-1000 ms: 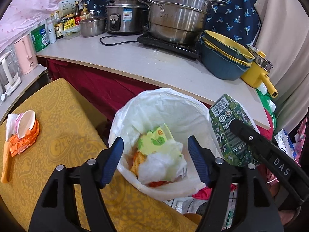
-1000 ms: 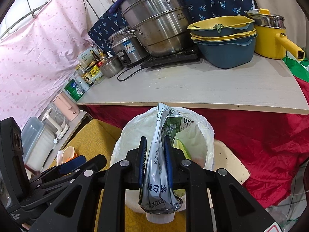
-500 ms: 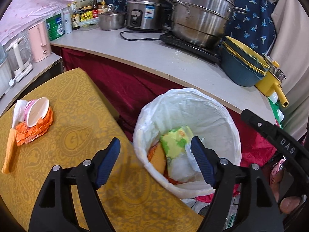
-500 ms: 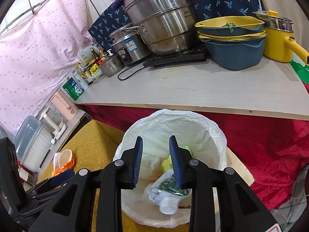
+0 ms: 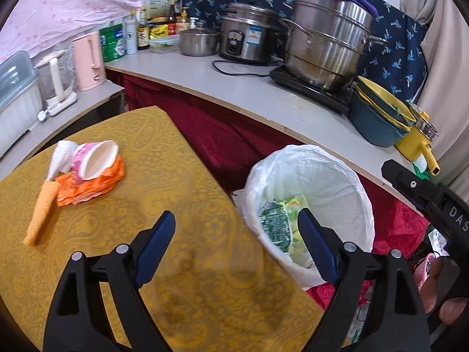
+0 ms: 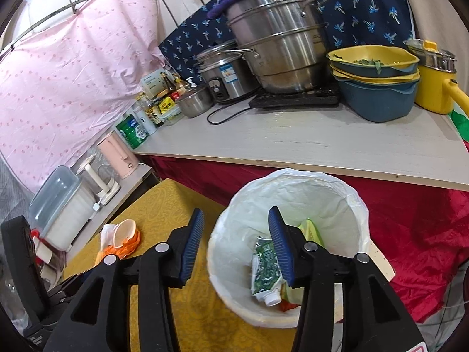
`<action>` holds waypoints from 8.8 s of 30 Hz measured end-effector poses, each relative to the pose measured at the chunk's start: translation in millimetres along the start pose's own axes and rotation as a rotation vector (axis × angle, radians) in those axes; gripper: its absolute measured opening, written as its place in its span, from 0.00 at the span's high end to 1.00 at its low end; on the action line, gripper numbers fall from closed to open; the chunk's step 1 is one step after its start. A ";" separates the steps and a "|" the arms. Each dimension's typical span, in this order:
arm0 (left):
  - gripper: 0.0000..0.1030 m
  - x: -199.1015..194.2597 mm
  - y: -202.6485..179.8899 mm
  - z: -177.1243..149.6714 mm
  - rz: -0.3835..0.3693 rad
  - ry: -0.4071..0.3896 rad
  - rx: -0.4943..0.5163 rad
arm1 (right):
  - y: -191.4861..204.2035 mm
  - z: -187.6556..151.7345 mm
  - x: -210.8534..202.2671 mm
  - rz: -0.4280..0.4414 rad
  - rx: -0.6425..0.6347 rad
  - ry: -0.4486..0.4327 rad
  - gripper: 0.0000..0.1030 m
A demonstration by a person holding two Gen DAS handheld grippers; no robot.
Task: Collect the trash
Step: 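Lower the green tube pouch into the bin and open the right gripper, then move both grippers back over the remaining trash on the table, then grasp the orange knit sleeve with the left gripper while the right grasps the paper cup, then carry the orange sleeve and pink-white paper cup over the white bin, then open both grippers over the bin, dropping the sleeve and the cup, then move both grippers back toward the white tissue and orange packet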
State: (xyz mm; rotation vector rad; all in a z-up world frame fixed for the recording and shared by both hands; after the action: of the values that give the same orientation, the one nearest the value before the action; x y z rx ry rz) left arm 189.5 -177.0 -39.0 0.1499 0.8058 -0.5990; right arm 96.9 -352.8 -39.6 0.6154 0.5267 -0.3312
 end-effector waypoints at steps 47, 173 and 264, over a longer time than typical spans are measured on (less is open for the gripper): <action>0.13 -42.1 274.2 -89.9 0.299 0.053 -0.224 | 246.7 -128.2 123.5 0.223 -0.274 0.286 0.51; 0.69 54.5 -121.0 9.0 -0.139 0.084 0.176 | -105.2 -12.2 5.3 0.001 0.115 0.054 0.96; 0.12 -23.7 283.4 -43.2 0.339 -0.006 -0.203 | 230.4 -135.2 185.6 0.166 -0.152 0.366 0.51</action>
State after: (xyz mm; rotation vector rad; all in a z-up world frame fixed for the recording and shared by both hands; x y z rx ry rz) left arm 307.2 82.5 -79.1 0.0957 0.8086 -0.1968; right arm 301.3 -116.8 -131.2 0.5699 0.8382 -0.0180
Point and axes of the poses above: each gripper's, at about its wrist camera, not at the fingertips, and x roughly the way its jaws point, y to its left, z to its top, the point moved 3 cm from there along x, roughly the way its jaws point, and after that the axes turned 5 degrees about x, right-handed, at the moved point
